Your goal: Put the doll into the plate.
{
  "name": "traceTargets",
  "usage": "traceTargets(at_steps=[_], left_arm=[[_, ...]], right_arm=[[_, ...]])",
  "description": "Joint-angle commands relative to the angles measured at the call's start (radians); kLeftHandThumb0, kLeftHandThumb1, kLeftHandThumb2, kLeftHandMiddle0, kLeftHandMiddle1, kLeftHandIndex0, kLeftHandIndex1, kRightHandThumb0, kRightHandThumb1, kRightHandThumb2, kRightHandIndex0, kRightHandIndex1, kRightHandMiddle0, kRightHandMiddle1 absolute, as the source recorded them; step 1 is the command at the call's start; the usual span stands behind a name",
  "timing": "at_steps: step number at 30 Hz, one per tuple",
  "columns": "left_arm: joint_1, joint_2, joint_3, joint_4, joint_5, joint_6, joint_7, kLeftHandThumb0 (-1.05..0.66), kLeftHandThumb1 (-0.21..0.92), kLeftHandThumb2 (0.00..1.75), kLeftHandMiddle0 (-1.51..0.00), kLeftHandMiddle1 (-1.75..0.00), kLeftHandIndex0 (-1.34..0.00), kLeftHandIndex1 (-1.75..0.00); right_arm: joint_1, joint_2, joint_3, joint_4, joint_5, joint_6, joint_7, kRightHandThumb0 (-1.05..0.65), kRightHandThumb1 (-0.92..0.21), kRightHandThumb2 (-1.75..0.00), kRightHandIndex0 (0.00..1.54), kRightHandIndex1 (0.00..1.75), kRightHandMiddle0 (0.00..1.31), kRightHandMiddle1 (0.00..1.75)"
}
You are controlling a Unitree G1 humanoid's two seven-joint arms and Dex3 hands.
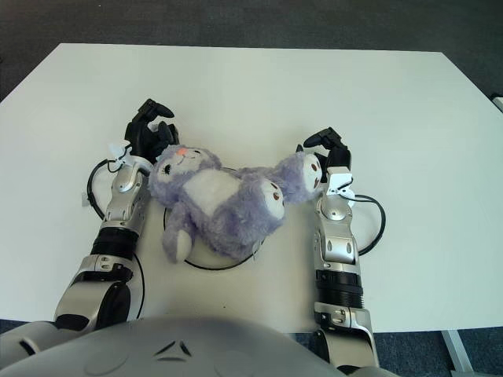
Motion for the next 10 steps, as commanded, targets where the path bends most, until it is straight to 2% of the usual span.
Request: traceTargets(at_steps=[1, 10], left_arm=[[0.037, -0.006, -0.008, 0.005, 0.008, 0.017, 0.009, -0.49, 0.29, 1.34, -1.3, -1.75, -0.63, -1.75], [0.037, -0.003, -0.01, 0.006, 0.02, 0.016, 0.02, -0.49, 0.29, 1.34, -1.3, -1.75, -0.63, -1.75]], right_arm=[[0.034, 0.009, 0.007, 0.004, -0.006, 0.034, 0.004, -0.49, -0.3, -1.34, 1.28, 1.75, 0.63, 1.75], [0.042, 0.009, 0.02, -0.023, -0.018, 0.066, 0.0, -0.49, -0.29, -1.35, 1.29, 1.75, 0.64, 1.75]])
